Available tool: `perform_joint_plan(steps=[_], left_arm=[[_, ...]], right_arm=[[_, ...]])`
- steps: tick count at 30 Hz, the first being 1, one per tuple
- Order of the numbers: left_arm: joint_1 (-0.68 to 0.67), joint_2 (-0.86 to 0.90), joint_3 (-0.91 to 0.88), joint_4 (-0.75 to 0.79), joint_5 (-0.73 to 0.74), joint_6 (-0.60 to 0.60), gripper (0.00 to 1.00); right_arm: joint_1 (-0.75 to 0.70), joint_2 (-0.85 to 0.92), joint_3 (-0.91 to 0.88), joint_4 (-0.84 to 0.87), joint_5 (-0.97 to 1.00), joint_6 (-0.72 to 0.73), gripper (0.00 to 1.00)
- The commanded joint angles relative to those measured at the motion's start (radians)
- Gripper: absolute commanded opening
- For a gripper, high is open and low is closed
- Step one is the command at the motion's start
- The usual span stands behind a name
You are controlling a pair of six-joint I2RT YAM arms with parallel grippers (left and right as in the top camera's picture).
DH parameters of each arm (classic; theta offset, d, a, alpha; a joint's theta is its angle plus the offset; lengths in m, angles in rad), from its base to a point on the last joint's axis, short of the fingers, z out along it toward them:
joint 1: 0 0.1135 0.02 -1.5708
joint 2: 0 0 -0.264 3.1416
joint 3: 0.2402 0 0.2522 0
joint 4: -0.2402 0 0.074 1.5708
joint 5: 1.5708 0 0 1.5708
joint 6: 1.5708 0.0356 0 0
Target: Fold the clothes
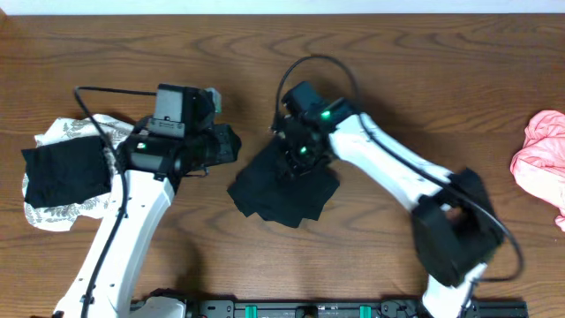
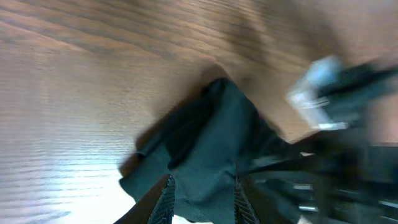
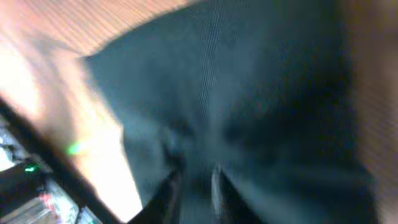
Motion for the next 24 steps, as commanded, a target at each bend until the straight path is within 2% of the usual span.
perform_joint_plan(steps=[1, 3, 8, 13, 19, 24], left_arm=[[-0.045, 0.022, -0.002, 0.017, 0.013, -0.008, 0.32], [-0.068, 0.042, -0.004, 0.034, 0.012, -0.008, 0.32], [-0.118, 0.153, -0.008, 0.098, 0.012, -0.008, 0.22], [-0.143, 0.304, -0.008, 0.158, 0.012, -0.008, 0.19], [-0.143, 0.455, -0.008, 0.158, -0.022, 0.011, 0.15], [-0.142, 0.491, -0.008, 0.158, -0.024, 0.011, 0.14]], right_arm=[[-0.040, -0.097, 0.000, -0.039, 0.008, 0.001, 0.05], [-0.053, -0.105, 0.000, -0.063, 0.003, 0.022, 0.01], [-0.053, -0.084, -0.004, -0.092, -0.008, 0.089, 0.01], [-0.043, -0.065, -0.034, -0.080, -0.007, 0.193, 0.01], [-0.045, -0.062, -0.171, 0.004, -0.003, 0.244, 0.01], [-0.047, -0.062, -0.318, 0.120, -0.077, 0.273, 0.01]])
